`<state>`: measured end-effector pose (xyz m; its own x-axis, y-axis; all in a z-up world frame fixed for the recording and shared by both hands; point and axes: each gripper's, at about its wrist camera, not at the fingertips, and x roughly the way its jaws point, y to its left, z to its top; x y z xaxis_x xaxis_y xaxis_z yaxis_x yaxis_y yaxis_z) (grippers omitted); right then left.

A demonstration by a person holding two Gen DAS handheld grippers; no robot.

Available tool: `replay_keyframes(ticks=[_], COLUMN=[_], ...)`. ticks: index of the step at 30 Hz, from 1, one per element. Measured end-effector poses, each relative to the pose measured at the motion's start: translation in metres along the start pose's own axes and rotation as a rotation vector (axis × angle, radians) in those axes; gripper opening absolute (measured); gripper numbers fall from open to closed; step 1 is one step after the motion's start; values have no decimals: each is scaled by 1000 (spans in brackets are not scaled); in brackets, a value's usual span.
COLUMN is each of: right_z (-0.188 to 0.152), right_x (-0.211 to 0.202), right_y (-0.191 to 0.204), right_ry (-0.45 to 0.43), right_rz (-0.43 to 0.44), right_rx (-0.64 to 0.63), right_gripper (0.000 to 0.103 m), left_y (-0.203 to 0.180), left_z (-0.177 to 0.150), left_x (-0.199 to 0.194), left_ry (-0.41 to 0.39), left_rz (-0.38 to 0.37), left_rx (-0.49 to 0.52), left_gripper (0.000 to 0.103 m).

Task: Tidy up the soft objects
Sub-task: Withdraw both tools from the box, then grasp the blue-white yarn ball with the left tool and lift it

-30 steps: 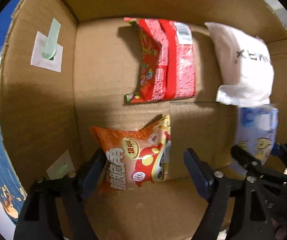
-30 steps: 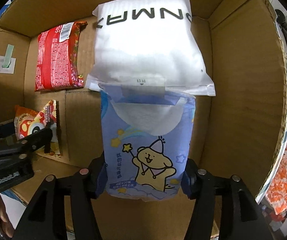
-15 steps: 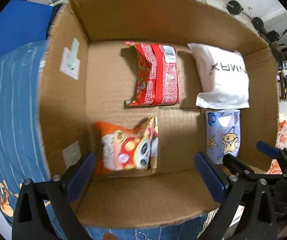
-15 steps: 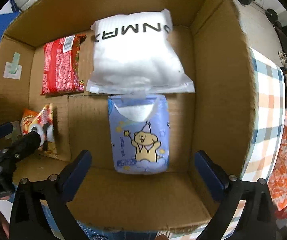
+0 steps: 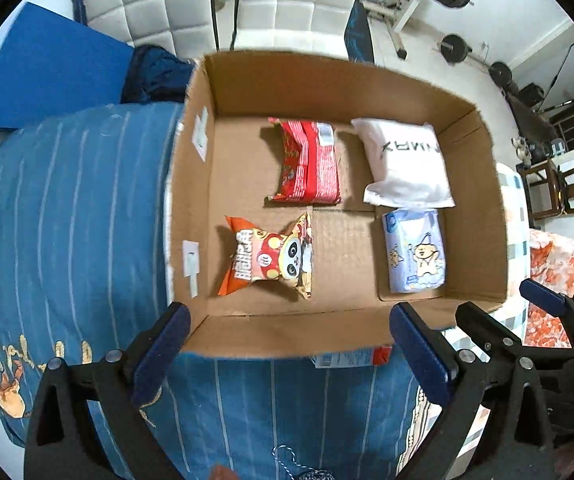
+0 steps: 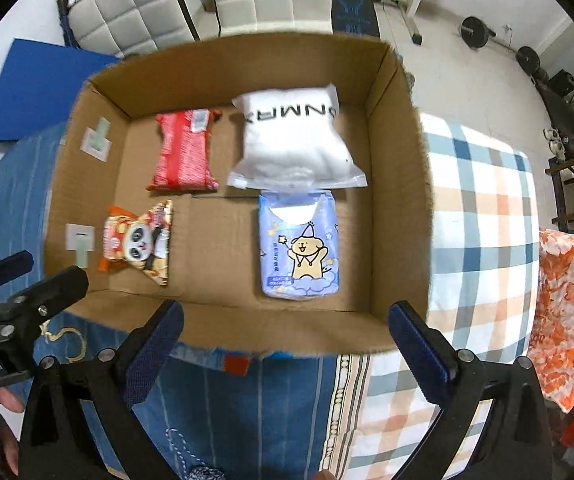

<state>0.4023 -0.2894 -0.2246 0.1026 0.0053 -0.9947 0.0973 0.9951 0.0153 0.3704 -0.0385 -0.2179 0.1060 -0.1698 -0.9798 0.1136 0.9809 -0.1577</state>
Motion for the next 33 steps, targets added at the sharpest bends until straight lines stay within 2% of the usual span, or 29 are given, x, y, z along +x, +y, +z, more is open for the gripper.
replay_keyframes(ticks=[11,18,21,23,29,33], right_z=[-35,-70,-102,-124,-202,-240], right_x=[-61,-81,-70,-55,15,47], right_y=[-4,-19,-37,-47,-87,-108], right_ry=[-113,-145,-111,-72,105,179], right_rz=[25,48,69,77,96,110], right_rx=[37,71,93,94,131,142], right_gripper=[103,103,103,103,103,103], left_y=[-7,-19,-28,-33,-48,-61], left_z=[-35,-78,-115,-147,-239,-283], left_x=[-71,-83,-62,-34,42,76], left_ry=[-134,-155,-97,0,229,308], left_rz=[17,60,97,122,118,140], left_rx=[35,41,72,90,103,119], left_gripper=[102,102,102,102,102,102])
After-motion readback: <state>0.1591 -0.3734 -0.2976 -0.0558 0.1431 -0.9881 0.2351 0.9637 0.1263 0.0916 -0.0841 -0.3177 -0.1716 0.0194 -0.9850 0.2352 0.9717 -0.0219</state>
